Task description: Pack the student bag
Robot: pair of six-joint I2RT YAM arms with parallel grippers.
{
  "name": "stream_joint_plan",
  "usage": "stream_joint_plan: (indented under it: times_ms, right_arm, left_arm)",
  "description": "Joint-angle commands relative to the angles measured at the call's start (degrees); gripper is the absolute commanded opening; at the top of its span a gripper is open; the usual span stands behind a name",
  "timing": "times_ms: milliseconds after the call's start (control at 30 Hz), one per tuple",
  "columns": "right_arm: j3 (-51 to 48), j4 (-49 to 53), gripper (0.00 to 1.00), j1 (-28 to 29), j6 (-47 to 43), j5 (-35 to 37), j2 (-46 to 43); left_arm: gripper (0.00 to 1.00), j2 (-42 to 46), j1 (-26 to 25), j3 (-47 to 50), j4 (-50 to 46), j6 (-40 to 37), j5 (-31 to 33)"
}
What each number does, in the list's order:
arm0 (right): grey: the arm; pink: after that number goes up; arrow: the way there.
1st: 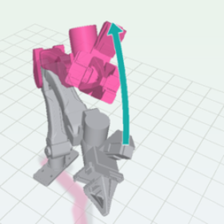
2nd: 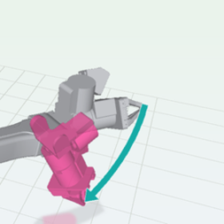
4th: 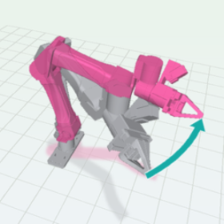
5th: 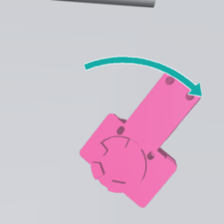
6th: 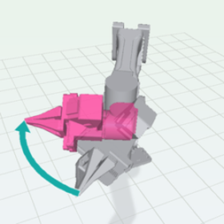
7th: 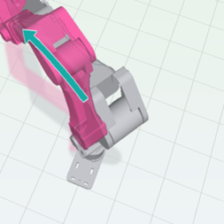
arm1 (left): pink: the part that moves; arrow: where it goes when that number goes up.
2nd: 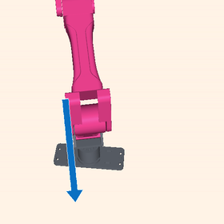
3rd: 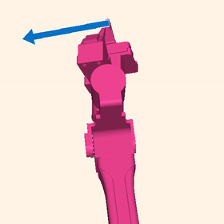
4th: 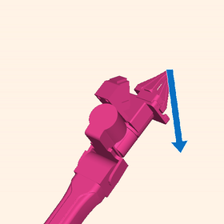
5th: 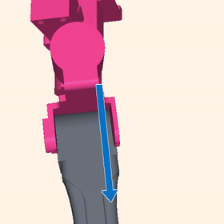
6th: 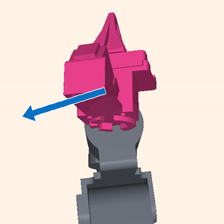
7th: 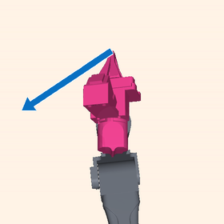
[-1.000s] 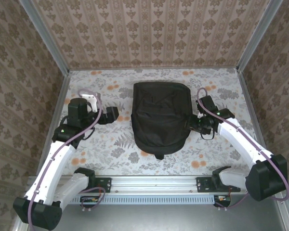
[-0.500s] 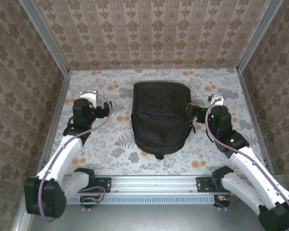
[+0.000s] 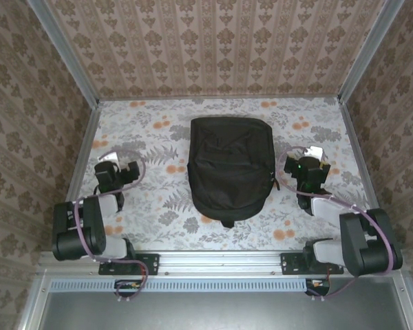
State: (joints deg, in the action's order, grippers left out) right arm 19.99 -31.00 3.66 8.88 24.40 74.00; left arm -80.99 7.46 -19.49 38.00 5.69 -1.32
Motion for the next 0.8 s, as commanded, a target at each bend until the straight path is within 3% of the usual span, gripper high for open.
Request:
stream_joint_plan:
  times_ms: [0,67,100,133,200,233,367,767]
  right_arm:
    - [-0.75,-16.93,1.00,-1.77,-2.26,-6.25,3.64]
    - [-2.72,-25.99,1.00,-3.52,-1.91,-9.64,9.20]
    - [-2.55,-24.34,1.00,-3.66,-2.66,-13.14,9.18]
    - [-2.09,-25.22,1.00,-3.66,-2.90,-13.56,11.41]
    - [-3.76,-33.44,1.00,-3.57,-3.11,-12.88,14.72]
    - [-2.72,-27.80,1.00,-3.46,-2.63,-12.23,12.71]
    - [2.44,-19.26,1.00,-1.21,-4.24,-8.91,13.46]
    - [1.81,-20.77,1.00,-1.03,-4.49,-8.92,13.55]
  left_arm:
    - [1.00,-1.97,-3.66,-2.53,8.64,-4.71,-4.31]
    - [1.00,-7.13,-8.01,-0.12,18.17,-8.45,1.20]
    - [1.00,-7.71,-9.78,2.02,23.31,-9.53,5.80]
    - [1.00,-6.82,-10.35,1.01,19.74,-9.31,6.98]
    - [1.00,-7.38,-9.97,-3.21,12.99,-9.65,5.45]
    - [1.00,-6.84,-8.77,-3.97,10.08,-8.52,4.05]
    - [1.00,-7.24,-8.61,-3.90,10.79,-8.44,3.56]
    - [1.00,-7.08,-8.54,-3.90,10.80,-8.35,3.39]
